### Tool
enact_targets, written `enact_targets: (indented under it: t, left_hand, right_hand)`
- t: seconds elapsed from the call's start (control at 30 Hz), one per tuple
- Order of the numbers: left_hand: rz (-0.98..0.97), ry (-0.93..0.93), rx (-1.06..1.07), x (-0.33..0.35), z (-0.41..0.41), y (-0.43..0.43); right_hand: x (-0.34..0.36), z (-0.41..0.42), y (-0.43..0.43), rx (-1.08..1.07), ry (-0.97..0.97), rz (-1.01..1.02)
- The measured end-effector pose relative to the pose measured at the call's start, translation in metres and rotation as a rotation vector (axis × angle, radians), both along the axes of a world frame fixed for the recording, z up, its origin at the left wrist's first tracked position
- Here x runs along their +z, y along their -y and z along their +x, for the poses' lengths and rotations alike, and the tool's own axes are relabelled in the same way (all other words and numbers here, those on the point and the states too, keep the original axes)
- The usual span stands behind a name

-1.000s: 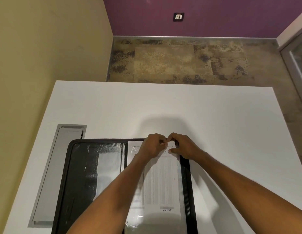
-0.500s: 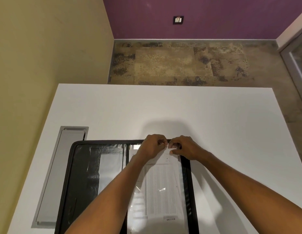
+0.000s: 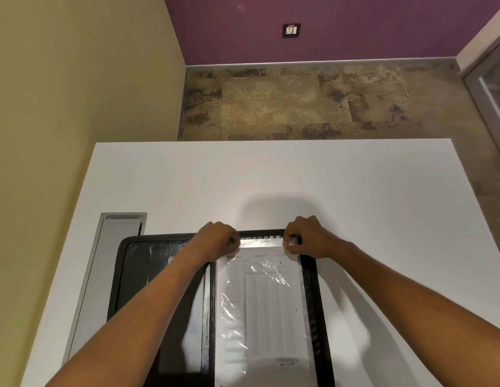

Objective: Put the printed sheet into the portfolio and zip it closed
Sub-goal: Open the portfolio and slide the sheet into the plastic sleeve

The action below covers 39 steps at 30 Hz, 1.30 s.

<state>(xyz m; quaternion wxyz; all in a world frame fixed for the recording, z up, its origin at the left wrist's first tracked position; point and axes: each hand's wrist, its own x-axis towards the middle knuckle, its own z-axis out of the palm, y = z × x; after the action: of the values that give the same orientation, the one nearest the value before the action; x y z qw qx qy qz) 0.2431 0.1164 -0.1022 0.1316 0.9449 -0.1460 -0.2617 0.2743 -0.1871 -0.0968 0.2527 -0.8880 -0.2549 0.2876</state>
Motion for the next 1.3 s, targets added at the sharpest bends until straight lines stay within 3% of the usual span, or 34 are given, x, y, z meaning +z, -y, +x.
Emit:
enact_targets:
  t: [0.33,0.47,0.9,1.07,1.17,1.3]
  left_hand:
    - [-0.071,-0.088,-0.025,-0.006,0.005,-0.006]
    - [-0.083,-0.090,-0.040,-0.004,0.005,-0.008]
    - [0.136,0.026,-0.191,-0.003,0.005,0.002]
    - [0.116,0.033,-0.050,0.008,0.002,0.001]
    - [0.073,0.025,0.039,0.011,-0.003,0.002]
    - [0.019,0.153,0.119,0.006,-0.023,0.011]
  right_hand:
    - [0.001,0.000,-0.012,0.073,-0.075,0.012]
    - [0.005,0.001,-0.016,0.129,-0.045,-0.123]
    - [0.005,0.006,-0.001,0.128,-0.083,-0.192]
    - [0.014,0.001,-0.003,-0.059,0.024,-0.184]
    - [0.014,-0.007,-0.011,-0.095,0.108,-0.281]
    - [0.011,-0.018,-0.017,-0.144,0.184,-0.457]
